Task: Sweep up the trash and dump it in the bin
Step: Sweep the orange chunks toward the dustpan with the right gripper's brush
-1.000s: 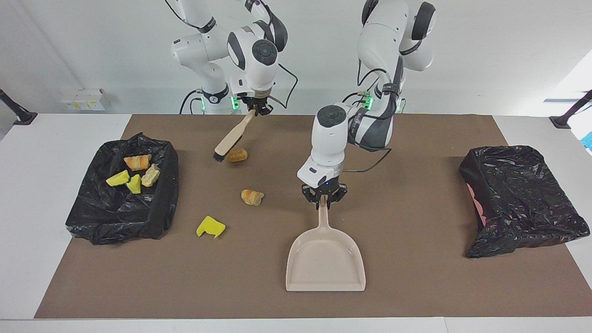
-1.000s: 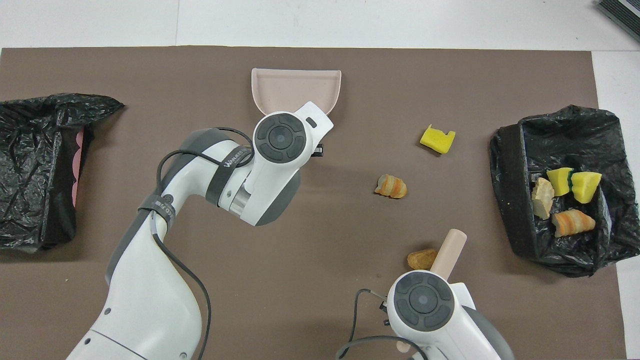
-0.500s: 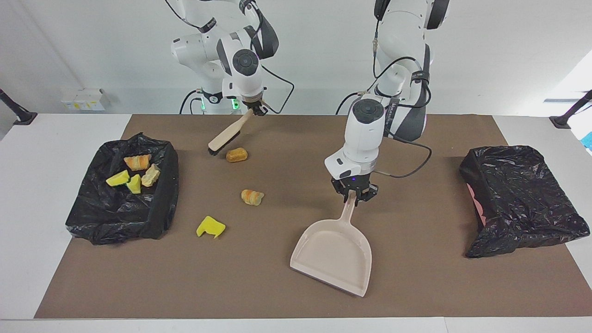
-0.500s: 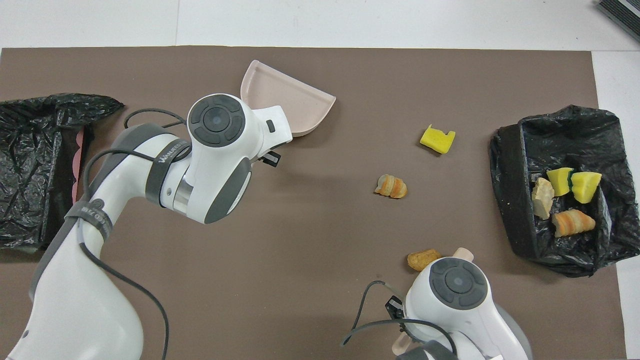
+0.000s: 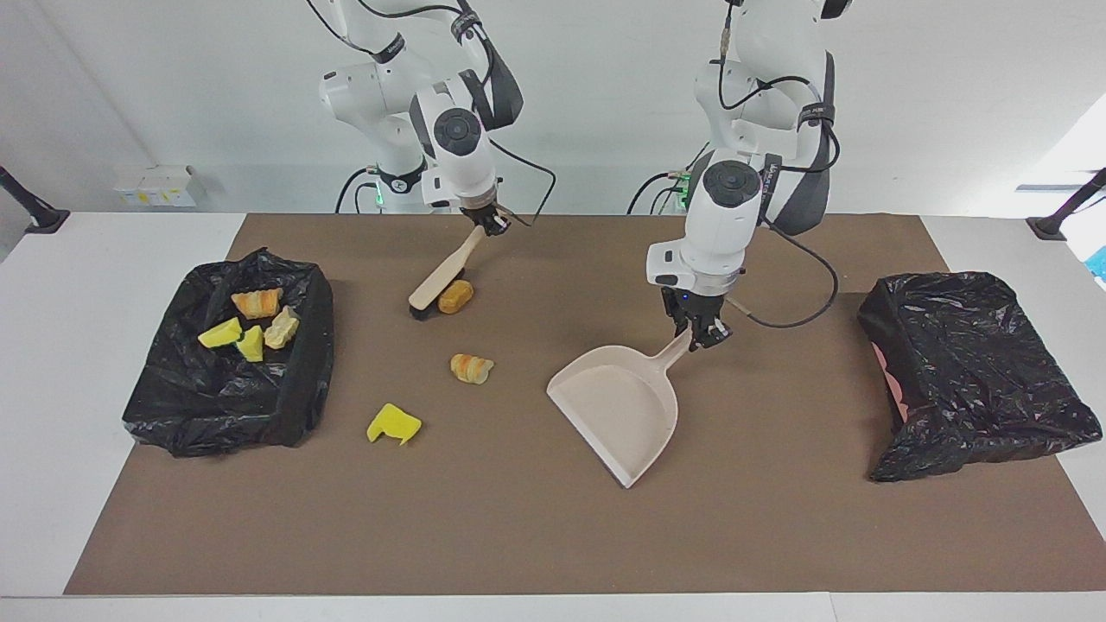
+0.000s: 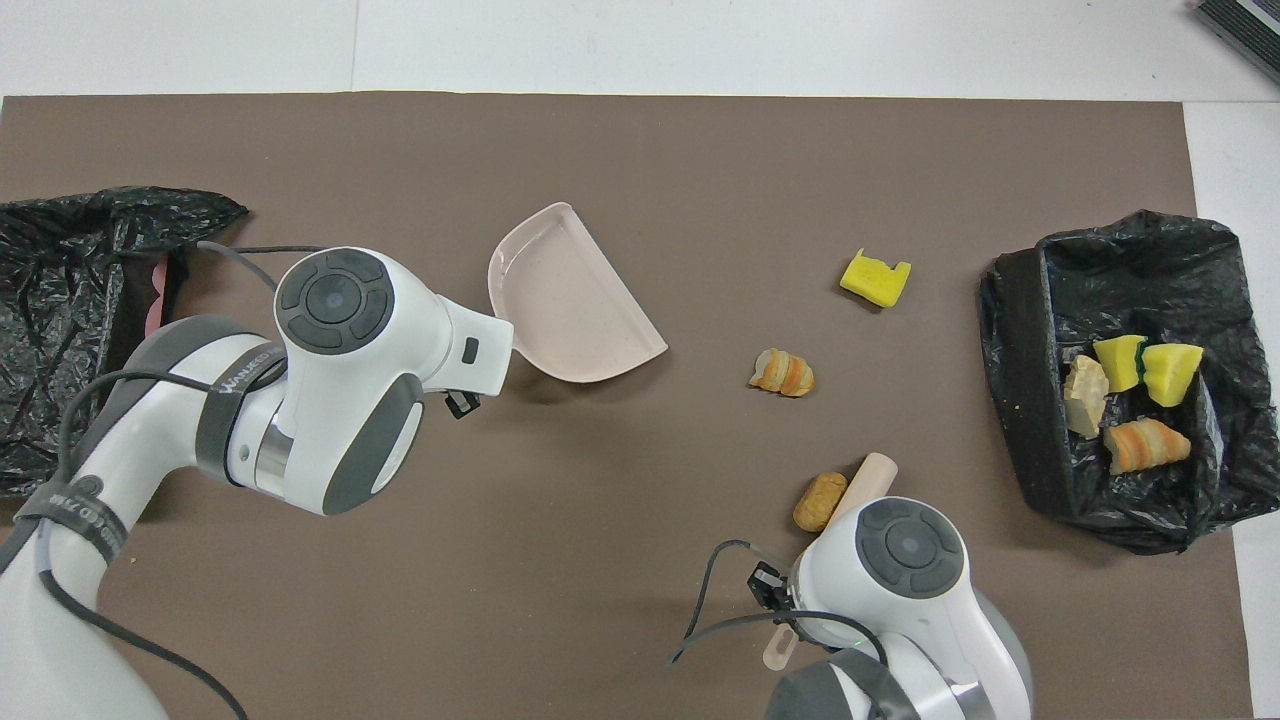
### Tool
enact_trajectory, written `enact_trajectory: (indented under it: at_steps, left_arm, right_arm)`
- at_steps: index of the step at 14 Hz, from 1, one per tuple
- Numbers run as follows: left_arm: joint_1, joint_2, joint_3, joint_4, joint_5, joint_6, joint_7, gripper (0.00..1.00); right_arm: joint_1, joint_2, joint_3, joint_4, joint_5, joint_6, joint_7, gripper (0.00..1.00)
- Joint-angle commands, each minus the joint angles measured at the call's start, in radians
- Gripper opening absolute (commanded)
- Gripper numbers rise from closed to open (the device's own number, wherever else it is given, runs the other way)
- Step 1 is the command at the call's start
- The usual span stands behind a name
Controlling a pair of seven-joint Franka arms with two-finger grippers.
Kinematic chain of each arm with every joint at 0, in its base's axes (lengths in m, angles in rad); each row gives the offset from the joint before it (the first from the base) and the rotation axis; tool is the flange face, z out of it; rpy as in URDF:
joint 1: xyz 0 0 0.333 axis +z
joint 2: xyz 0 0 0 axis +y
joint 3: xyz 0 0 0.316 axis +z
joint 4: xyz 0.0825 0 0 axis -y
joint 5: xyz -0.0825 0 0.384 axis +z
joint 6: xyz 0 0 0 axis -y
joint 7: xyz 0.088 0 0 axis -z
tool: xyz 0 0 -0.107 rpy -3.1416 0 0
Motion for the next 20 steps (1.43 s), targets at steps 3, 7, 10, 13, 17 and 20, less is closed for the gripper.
enact_trajectory:
  at_steps: [3,7,10,13,17,20]
  left_arm:
    - [0.003,-0.056,-0.009,-0.075,0.006,-0.005,0.313,0.0]
    - [-0.086,-0.073,-0.009,-0.076,0.006,-0.034,0.347,0.0]
    - [-0.108,-0.07,-0.011,-0.076,0.006,-0.036,0.272,0.0]
    - [-0.129,-0.067,-0.011,-0.099,0.004,-0.016,0.238,0.0]
    - [-0.129,-0.067,-0.011,-0.104,0.006,0.01,0.236,0.0]
    - [-0.128,-0.064,-0.011,-0.104,0.004,0.018,0.233,0.0]
  right_arm:
    - [-0.098,0.144,0.003,0.164,0.012,0.039,-0.208,0.0]
    - [-0.131,0.212,0.007,0.243,0.018,0.039,-0.344,0.0]
    - [-0.088,0.255,0.012,0.263,0.036,0.039,-0.391,0.0]
    - [-0.013,0.252,0.014,0.283,0.079,0.03,-0.432,0.0]
    - [0.076,0.237,0.014,0.296,0.116,0.028,-0.577,0.0]
    - [0.079,0.248,0.018,0.365,0.118,0.015,-0.605,0.0]
